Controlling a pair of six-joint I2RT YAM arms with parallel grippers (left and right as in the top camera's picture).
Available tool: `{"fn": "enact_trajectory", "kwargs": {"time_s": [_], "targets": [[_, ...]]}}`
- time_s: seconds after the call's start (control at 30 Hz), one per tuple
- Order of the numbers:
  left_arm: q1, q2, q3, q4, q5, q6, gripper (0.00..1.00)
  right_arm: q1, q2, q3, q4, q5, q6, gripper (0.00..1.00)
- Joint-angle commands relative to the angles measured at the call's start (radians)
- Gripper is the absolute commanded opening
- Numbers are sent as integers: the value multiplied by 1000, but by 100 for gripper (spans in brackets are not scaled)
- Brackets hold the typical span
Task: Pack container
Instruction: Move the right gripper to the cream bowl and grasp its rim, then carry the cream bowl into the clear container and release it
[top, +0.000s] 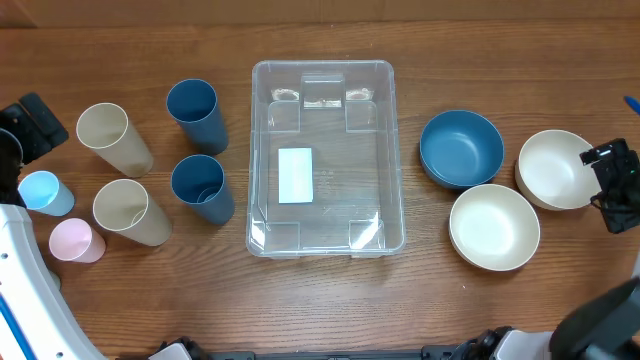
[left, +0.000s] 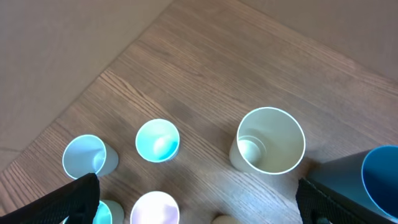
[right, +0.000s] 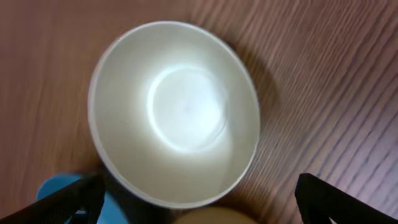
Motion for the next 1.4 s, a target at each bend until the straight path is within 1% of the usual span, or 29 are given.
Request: {"fn": "enact_trajectory", "kwargs": {"time_s": [0.0, 0.13, 0.23, 0.27, 0.3, 0.33, 0.4, 0.43, 0.47, 0.5, 0.53, 0.57, 0.7, 0.77, 0.83, 0.87, 0.9, 0.93, 0.97, 1.0, 1.07, 1.1, 1.17, 1.23, 1.27, 1.3, 1.37], "targets": [[4, 3, 20, 0, 15, -17, 100, -25, 72, 25, 44, 42, 25, 100], [4, 3, 20, 0, 15, -18, 100, -37, 216, 25, 116, 68, 25, 100], [4, 3, 20, 0, 15, -17, 100, -37, 292, 23, 143, 4, 24, 98], [4, 3, 20, 0, 15, -18, 100, -37, 327, 22, 152, -11, 25, 91], [4, 3, 20, 0, 15, -17, 100, -37, 348, 22, 156, -13, 25, 87], [4, 3, 20, 0, 15, -18, 100, -37, 364, 22, 156, -13, 25, 78], [4, 3, 20, 0, 15, -18, 100, -39, 372, 21, 157, -13, 25, 57], [4, 3, 20, 0, 15, -17, 100, -40, 372, 22, 159, -13, 25, 52], [4, 3, 20, 0, 15, -17, 100, -41, 372, 22, 159, -12, 25, 34], [4, 3, 20, 0, 15, -18, 100, -42, 372, 22, 158, -9, 25, 18], [4, 3, 20, 0, 15, -17, 100, -45, 370, 22, 155, -10, 26, 13], [4, 3, 20, 0, 15, -18, 100, -52, 363, 22, 145, -10, 33, 4], [4, 3, 20, 0, 15, -18, 100, -81, 268, 23, 105, -2, 56, 4], [4, 3, 20, 0, 15, -17, 100, -83, 170, 23, 93, -5, 73, 4], [4, 3, 20, 0, 15, -18, 100, -48, 23, 23, 92, -80, 73, 4], [4, 3, 20, 0, 15, -17, 100, -8, -52, 24, 95, -129, 73, 4], [4, 3, 20, 0, 15, -18, 100, 75, -150, 24, 95, -169, 72, 4], [4, 3, 20, 0, 15, -17, 100, 144, -203, 25, 95, -171, 60, 4], [4, 3, 20, 0, 15, -17, 100, 254, -258, 31, 94, -166, 9, 4], [4, 3, 20, 0, 15, -17, 100, 447, -304, 45, 85, -143, -46, 4], [4, 3, 20, 0, 15, -18, 100, 655, -305, 64, 80, -76, -87, 4], [4, 3, 20, 0, 15, -18, 100, 758, -298, 64, 107, -48, -122, 4], [4, 3, 20, 0, 15, -17, 100, 930, -262, 64, 188, -4, -232, 4], [4, 3, 20, 0, 15, -17, 100, 1086, -167, 63, 300, 142, -270, 4], [4, 3, 20, 0, 15, -18, 100, 1113, -127, 63, 336, 172, -270, 4], [4, 3, 20, 0, 15, -18, 100, 1142, -19, 63, 418, 181, -270, 4], [4, 3, 20, 0, 15, -18, 100, 1143, 99, 63, 509, 181, -269, 4]]}}
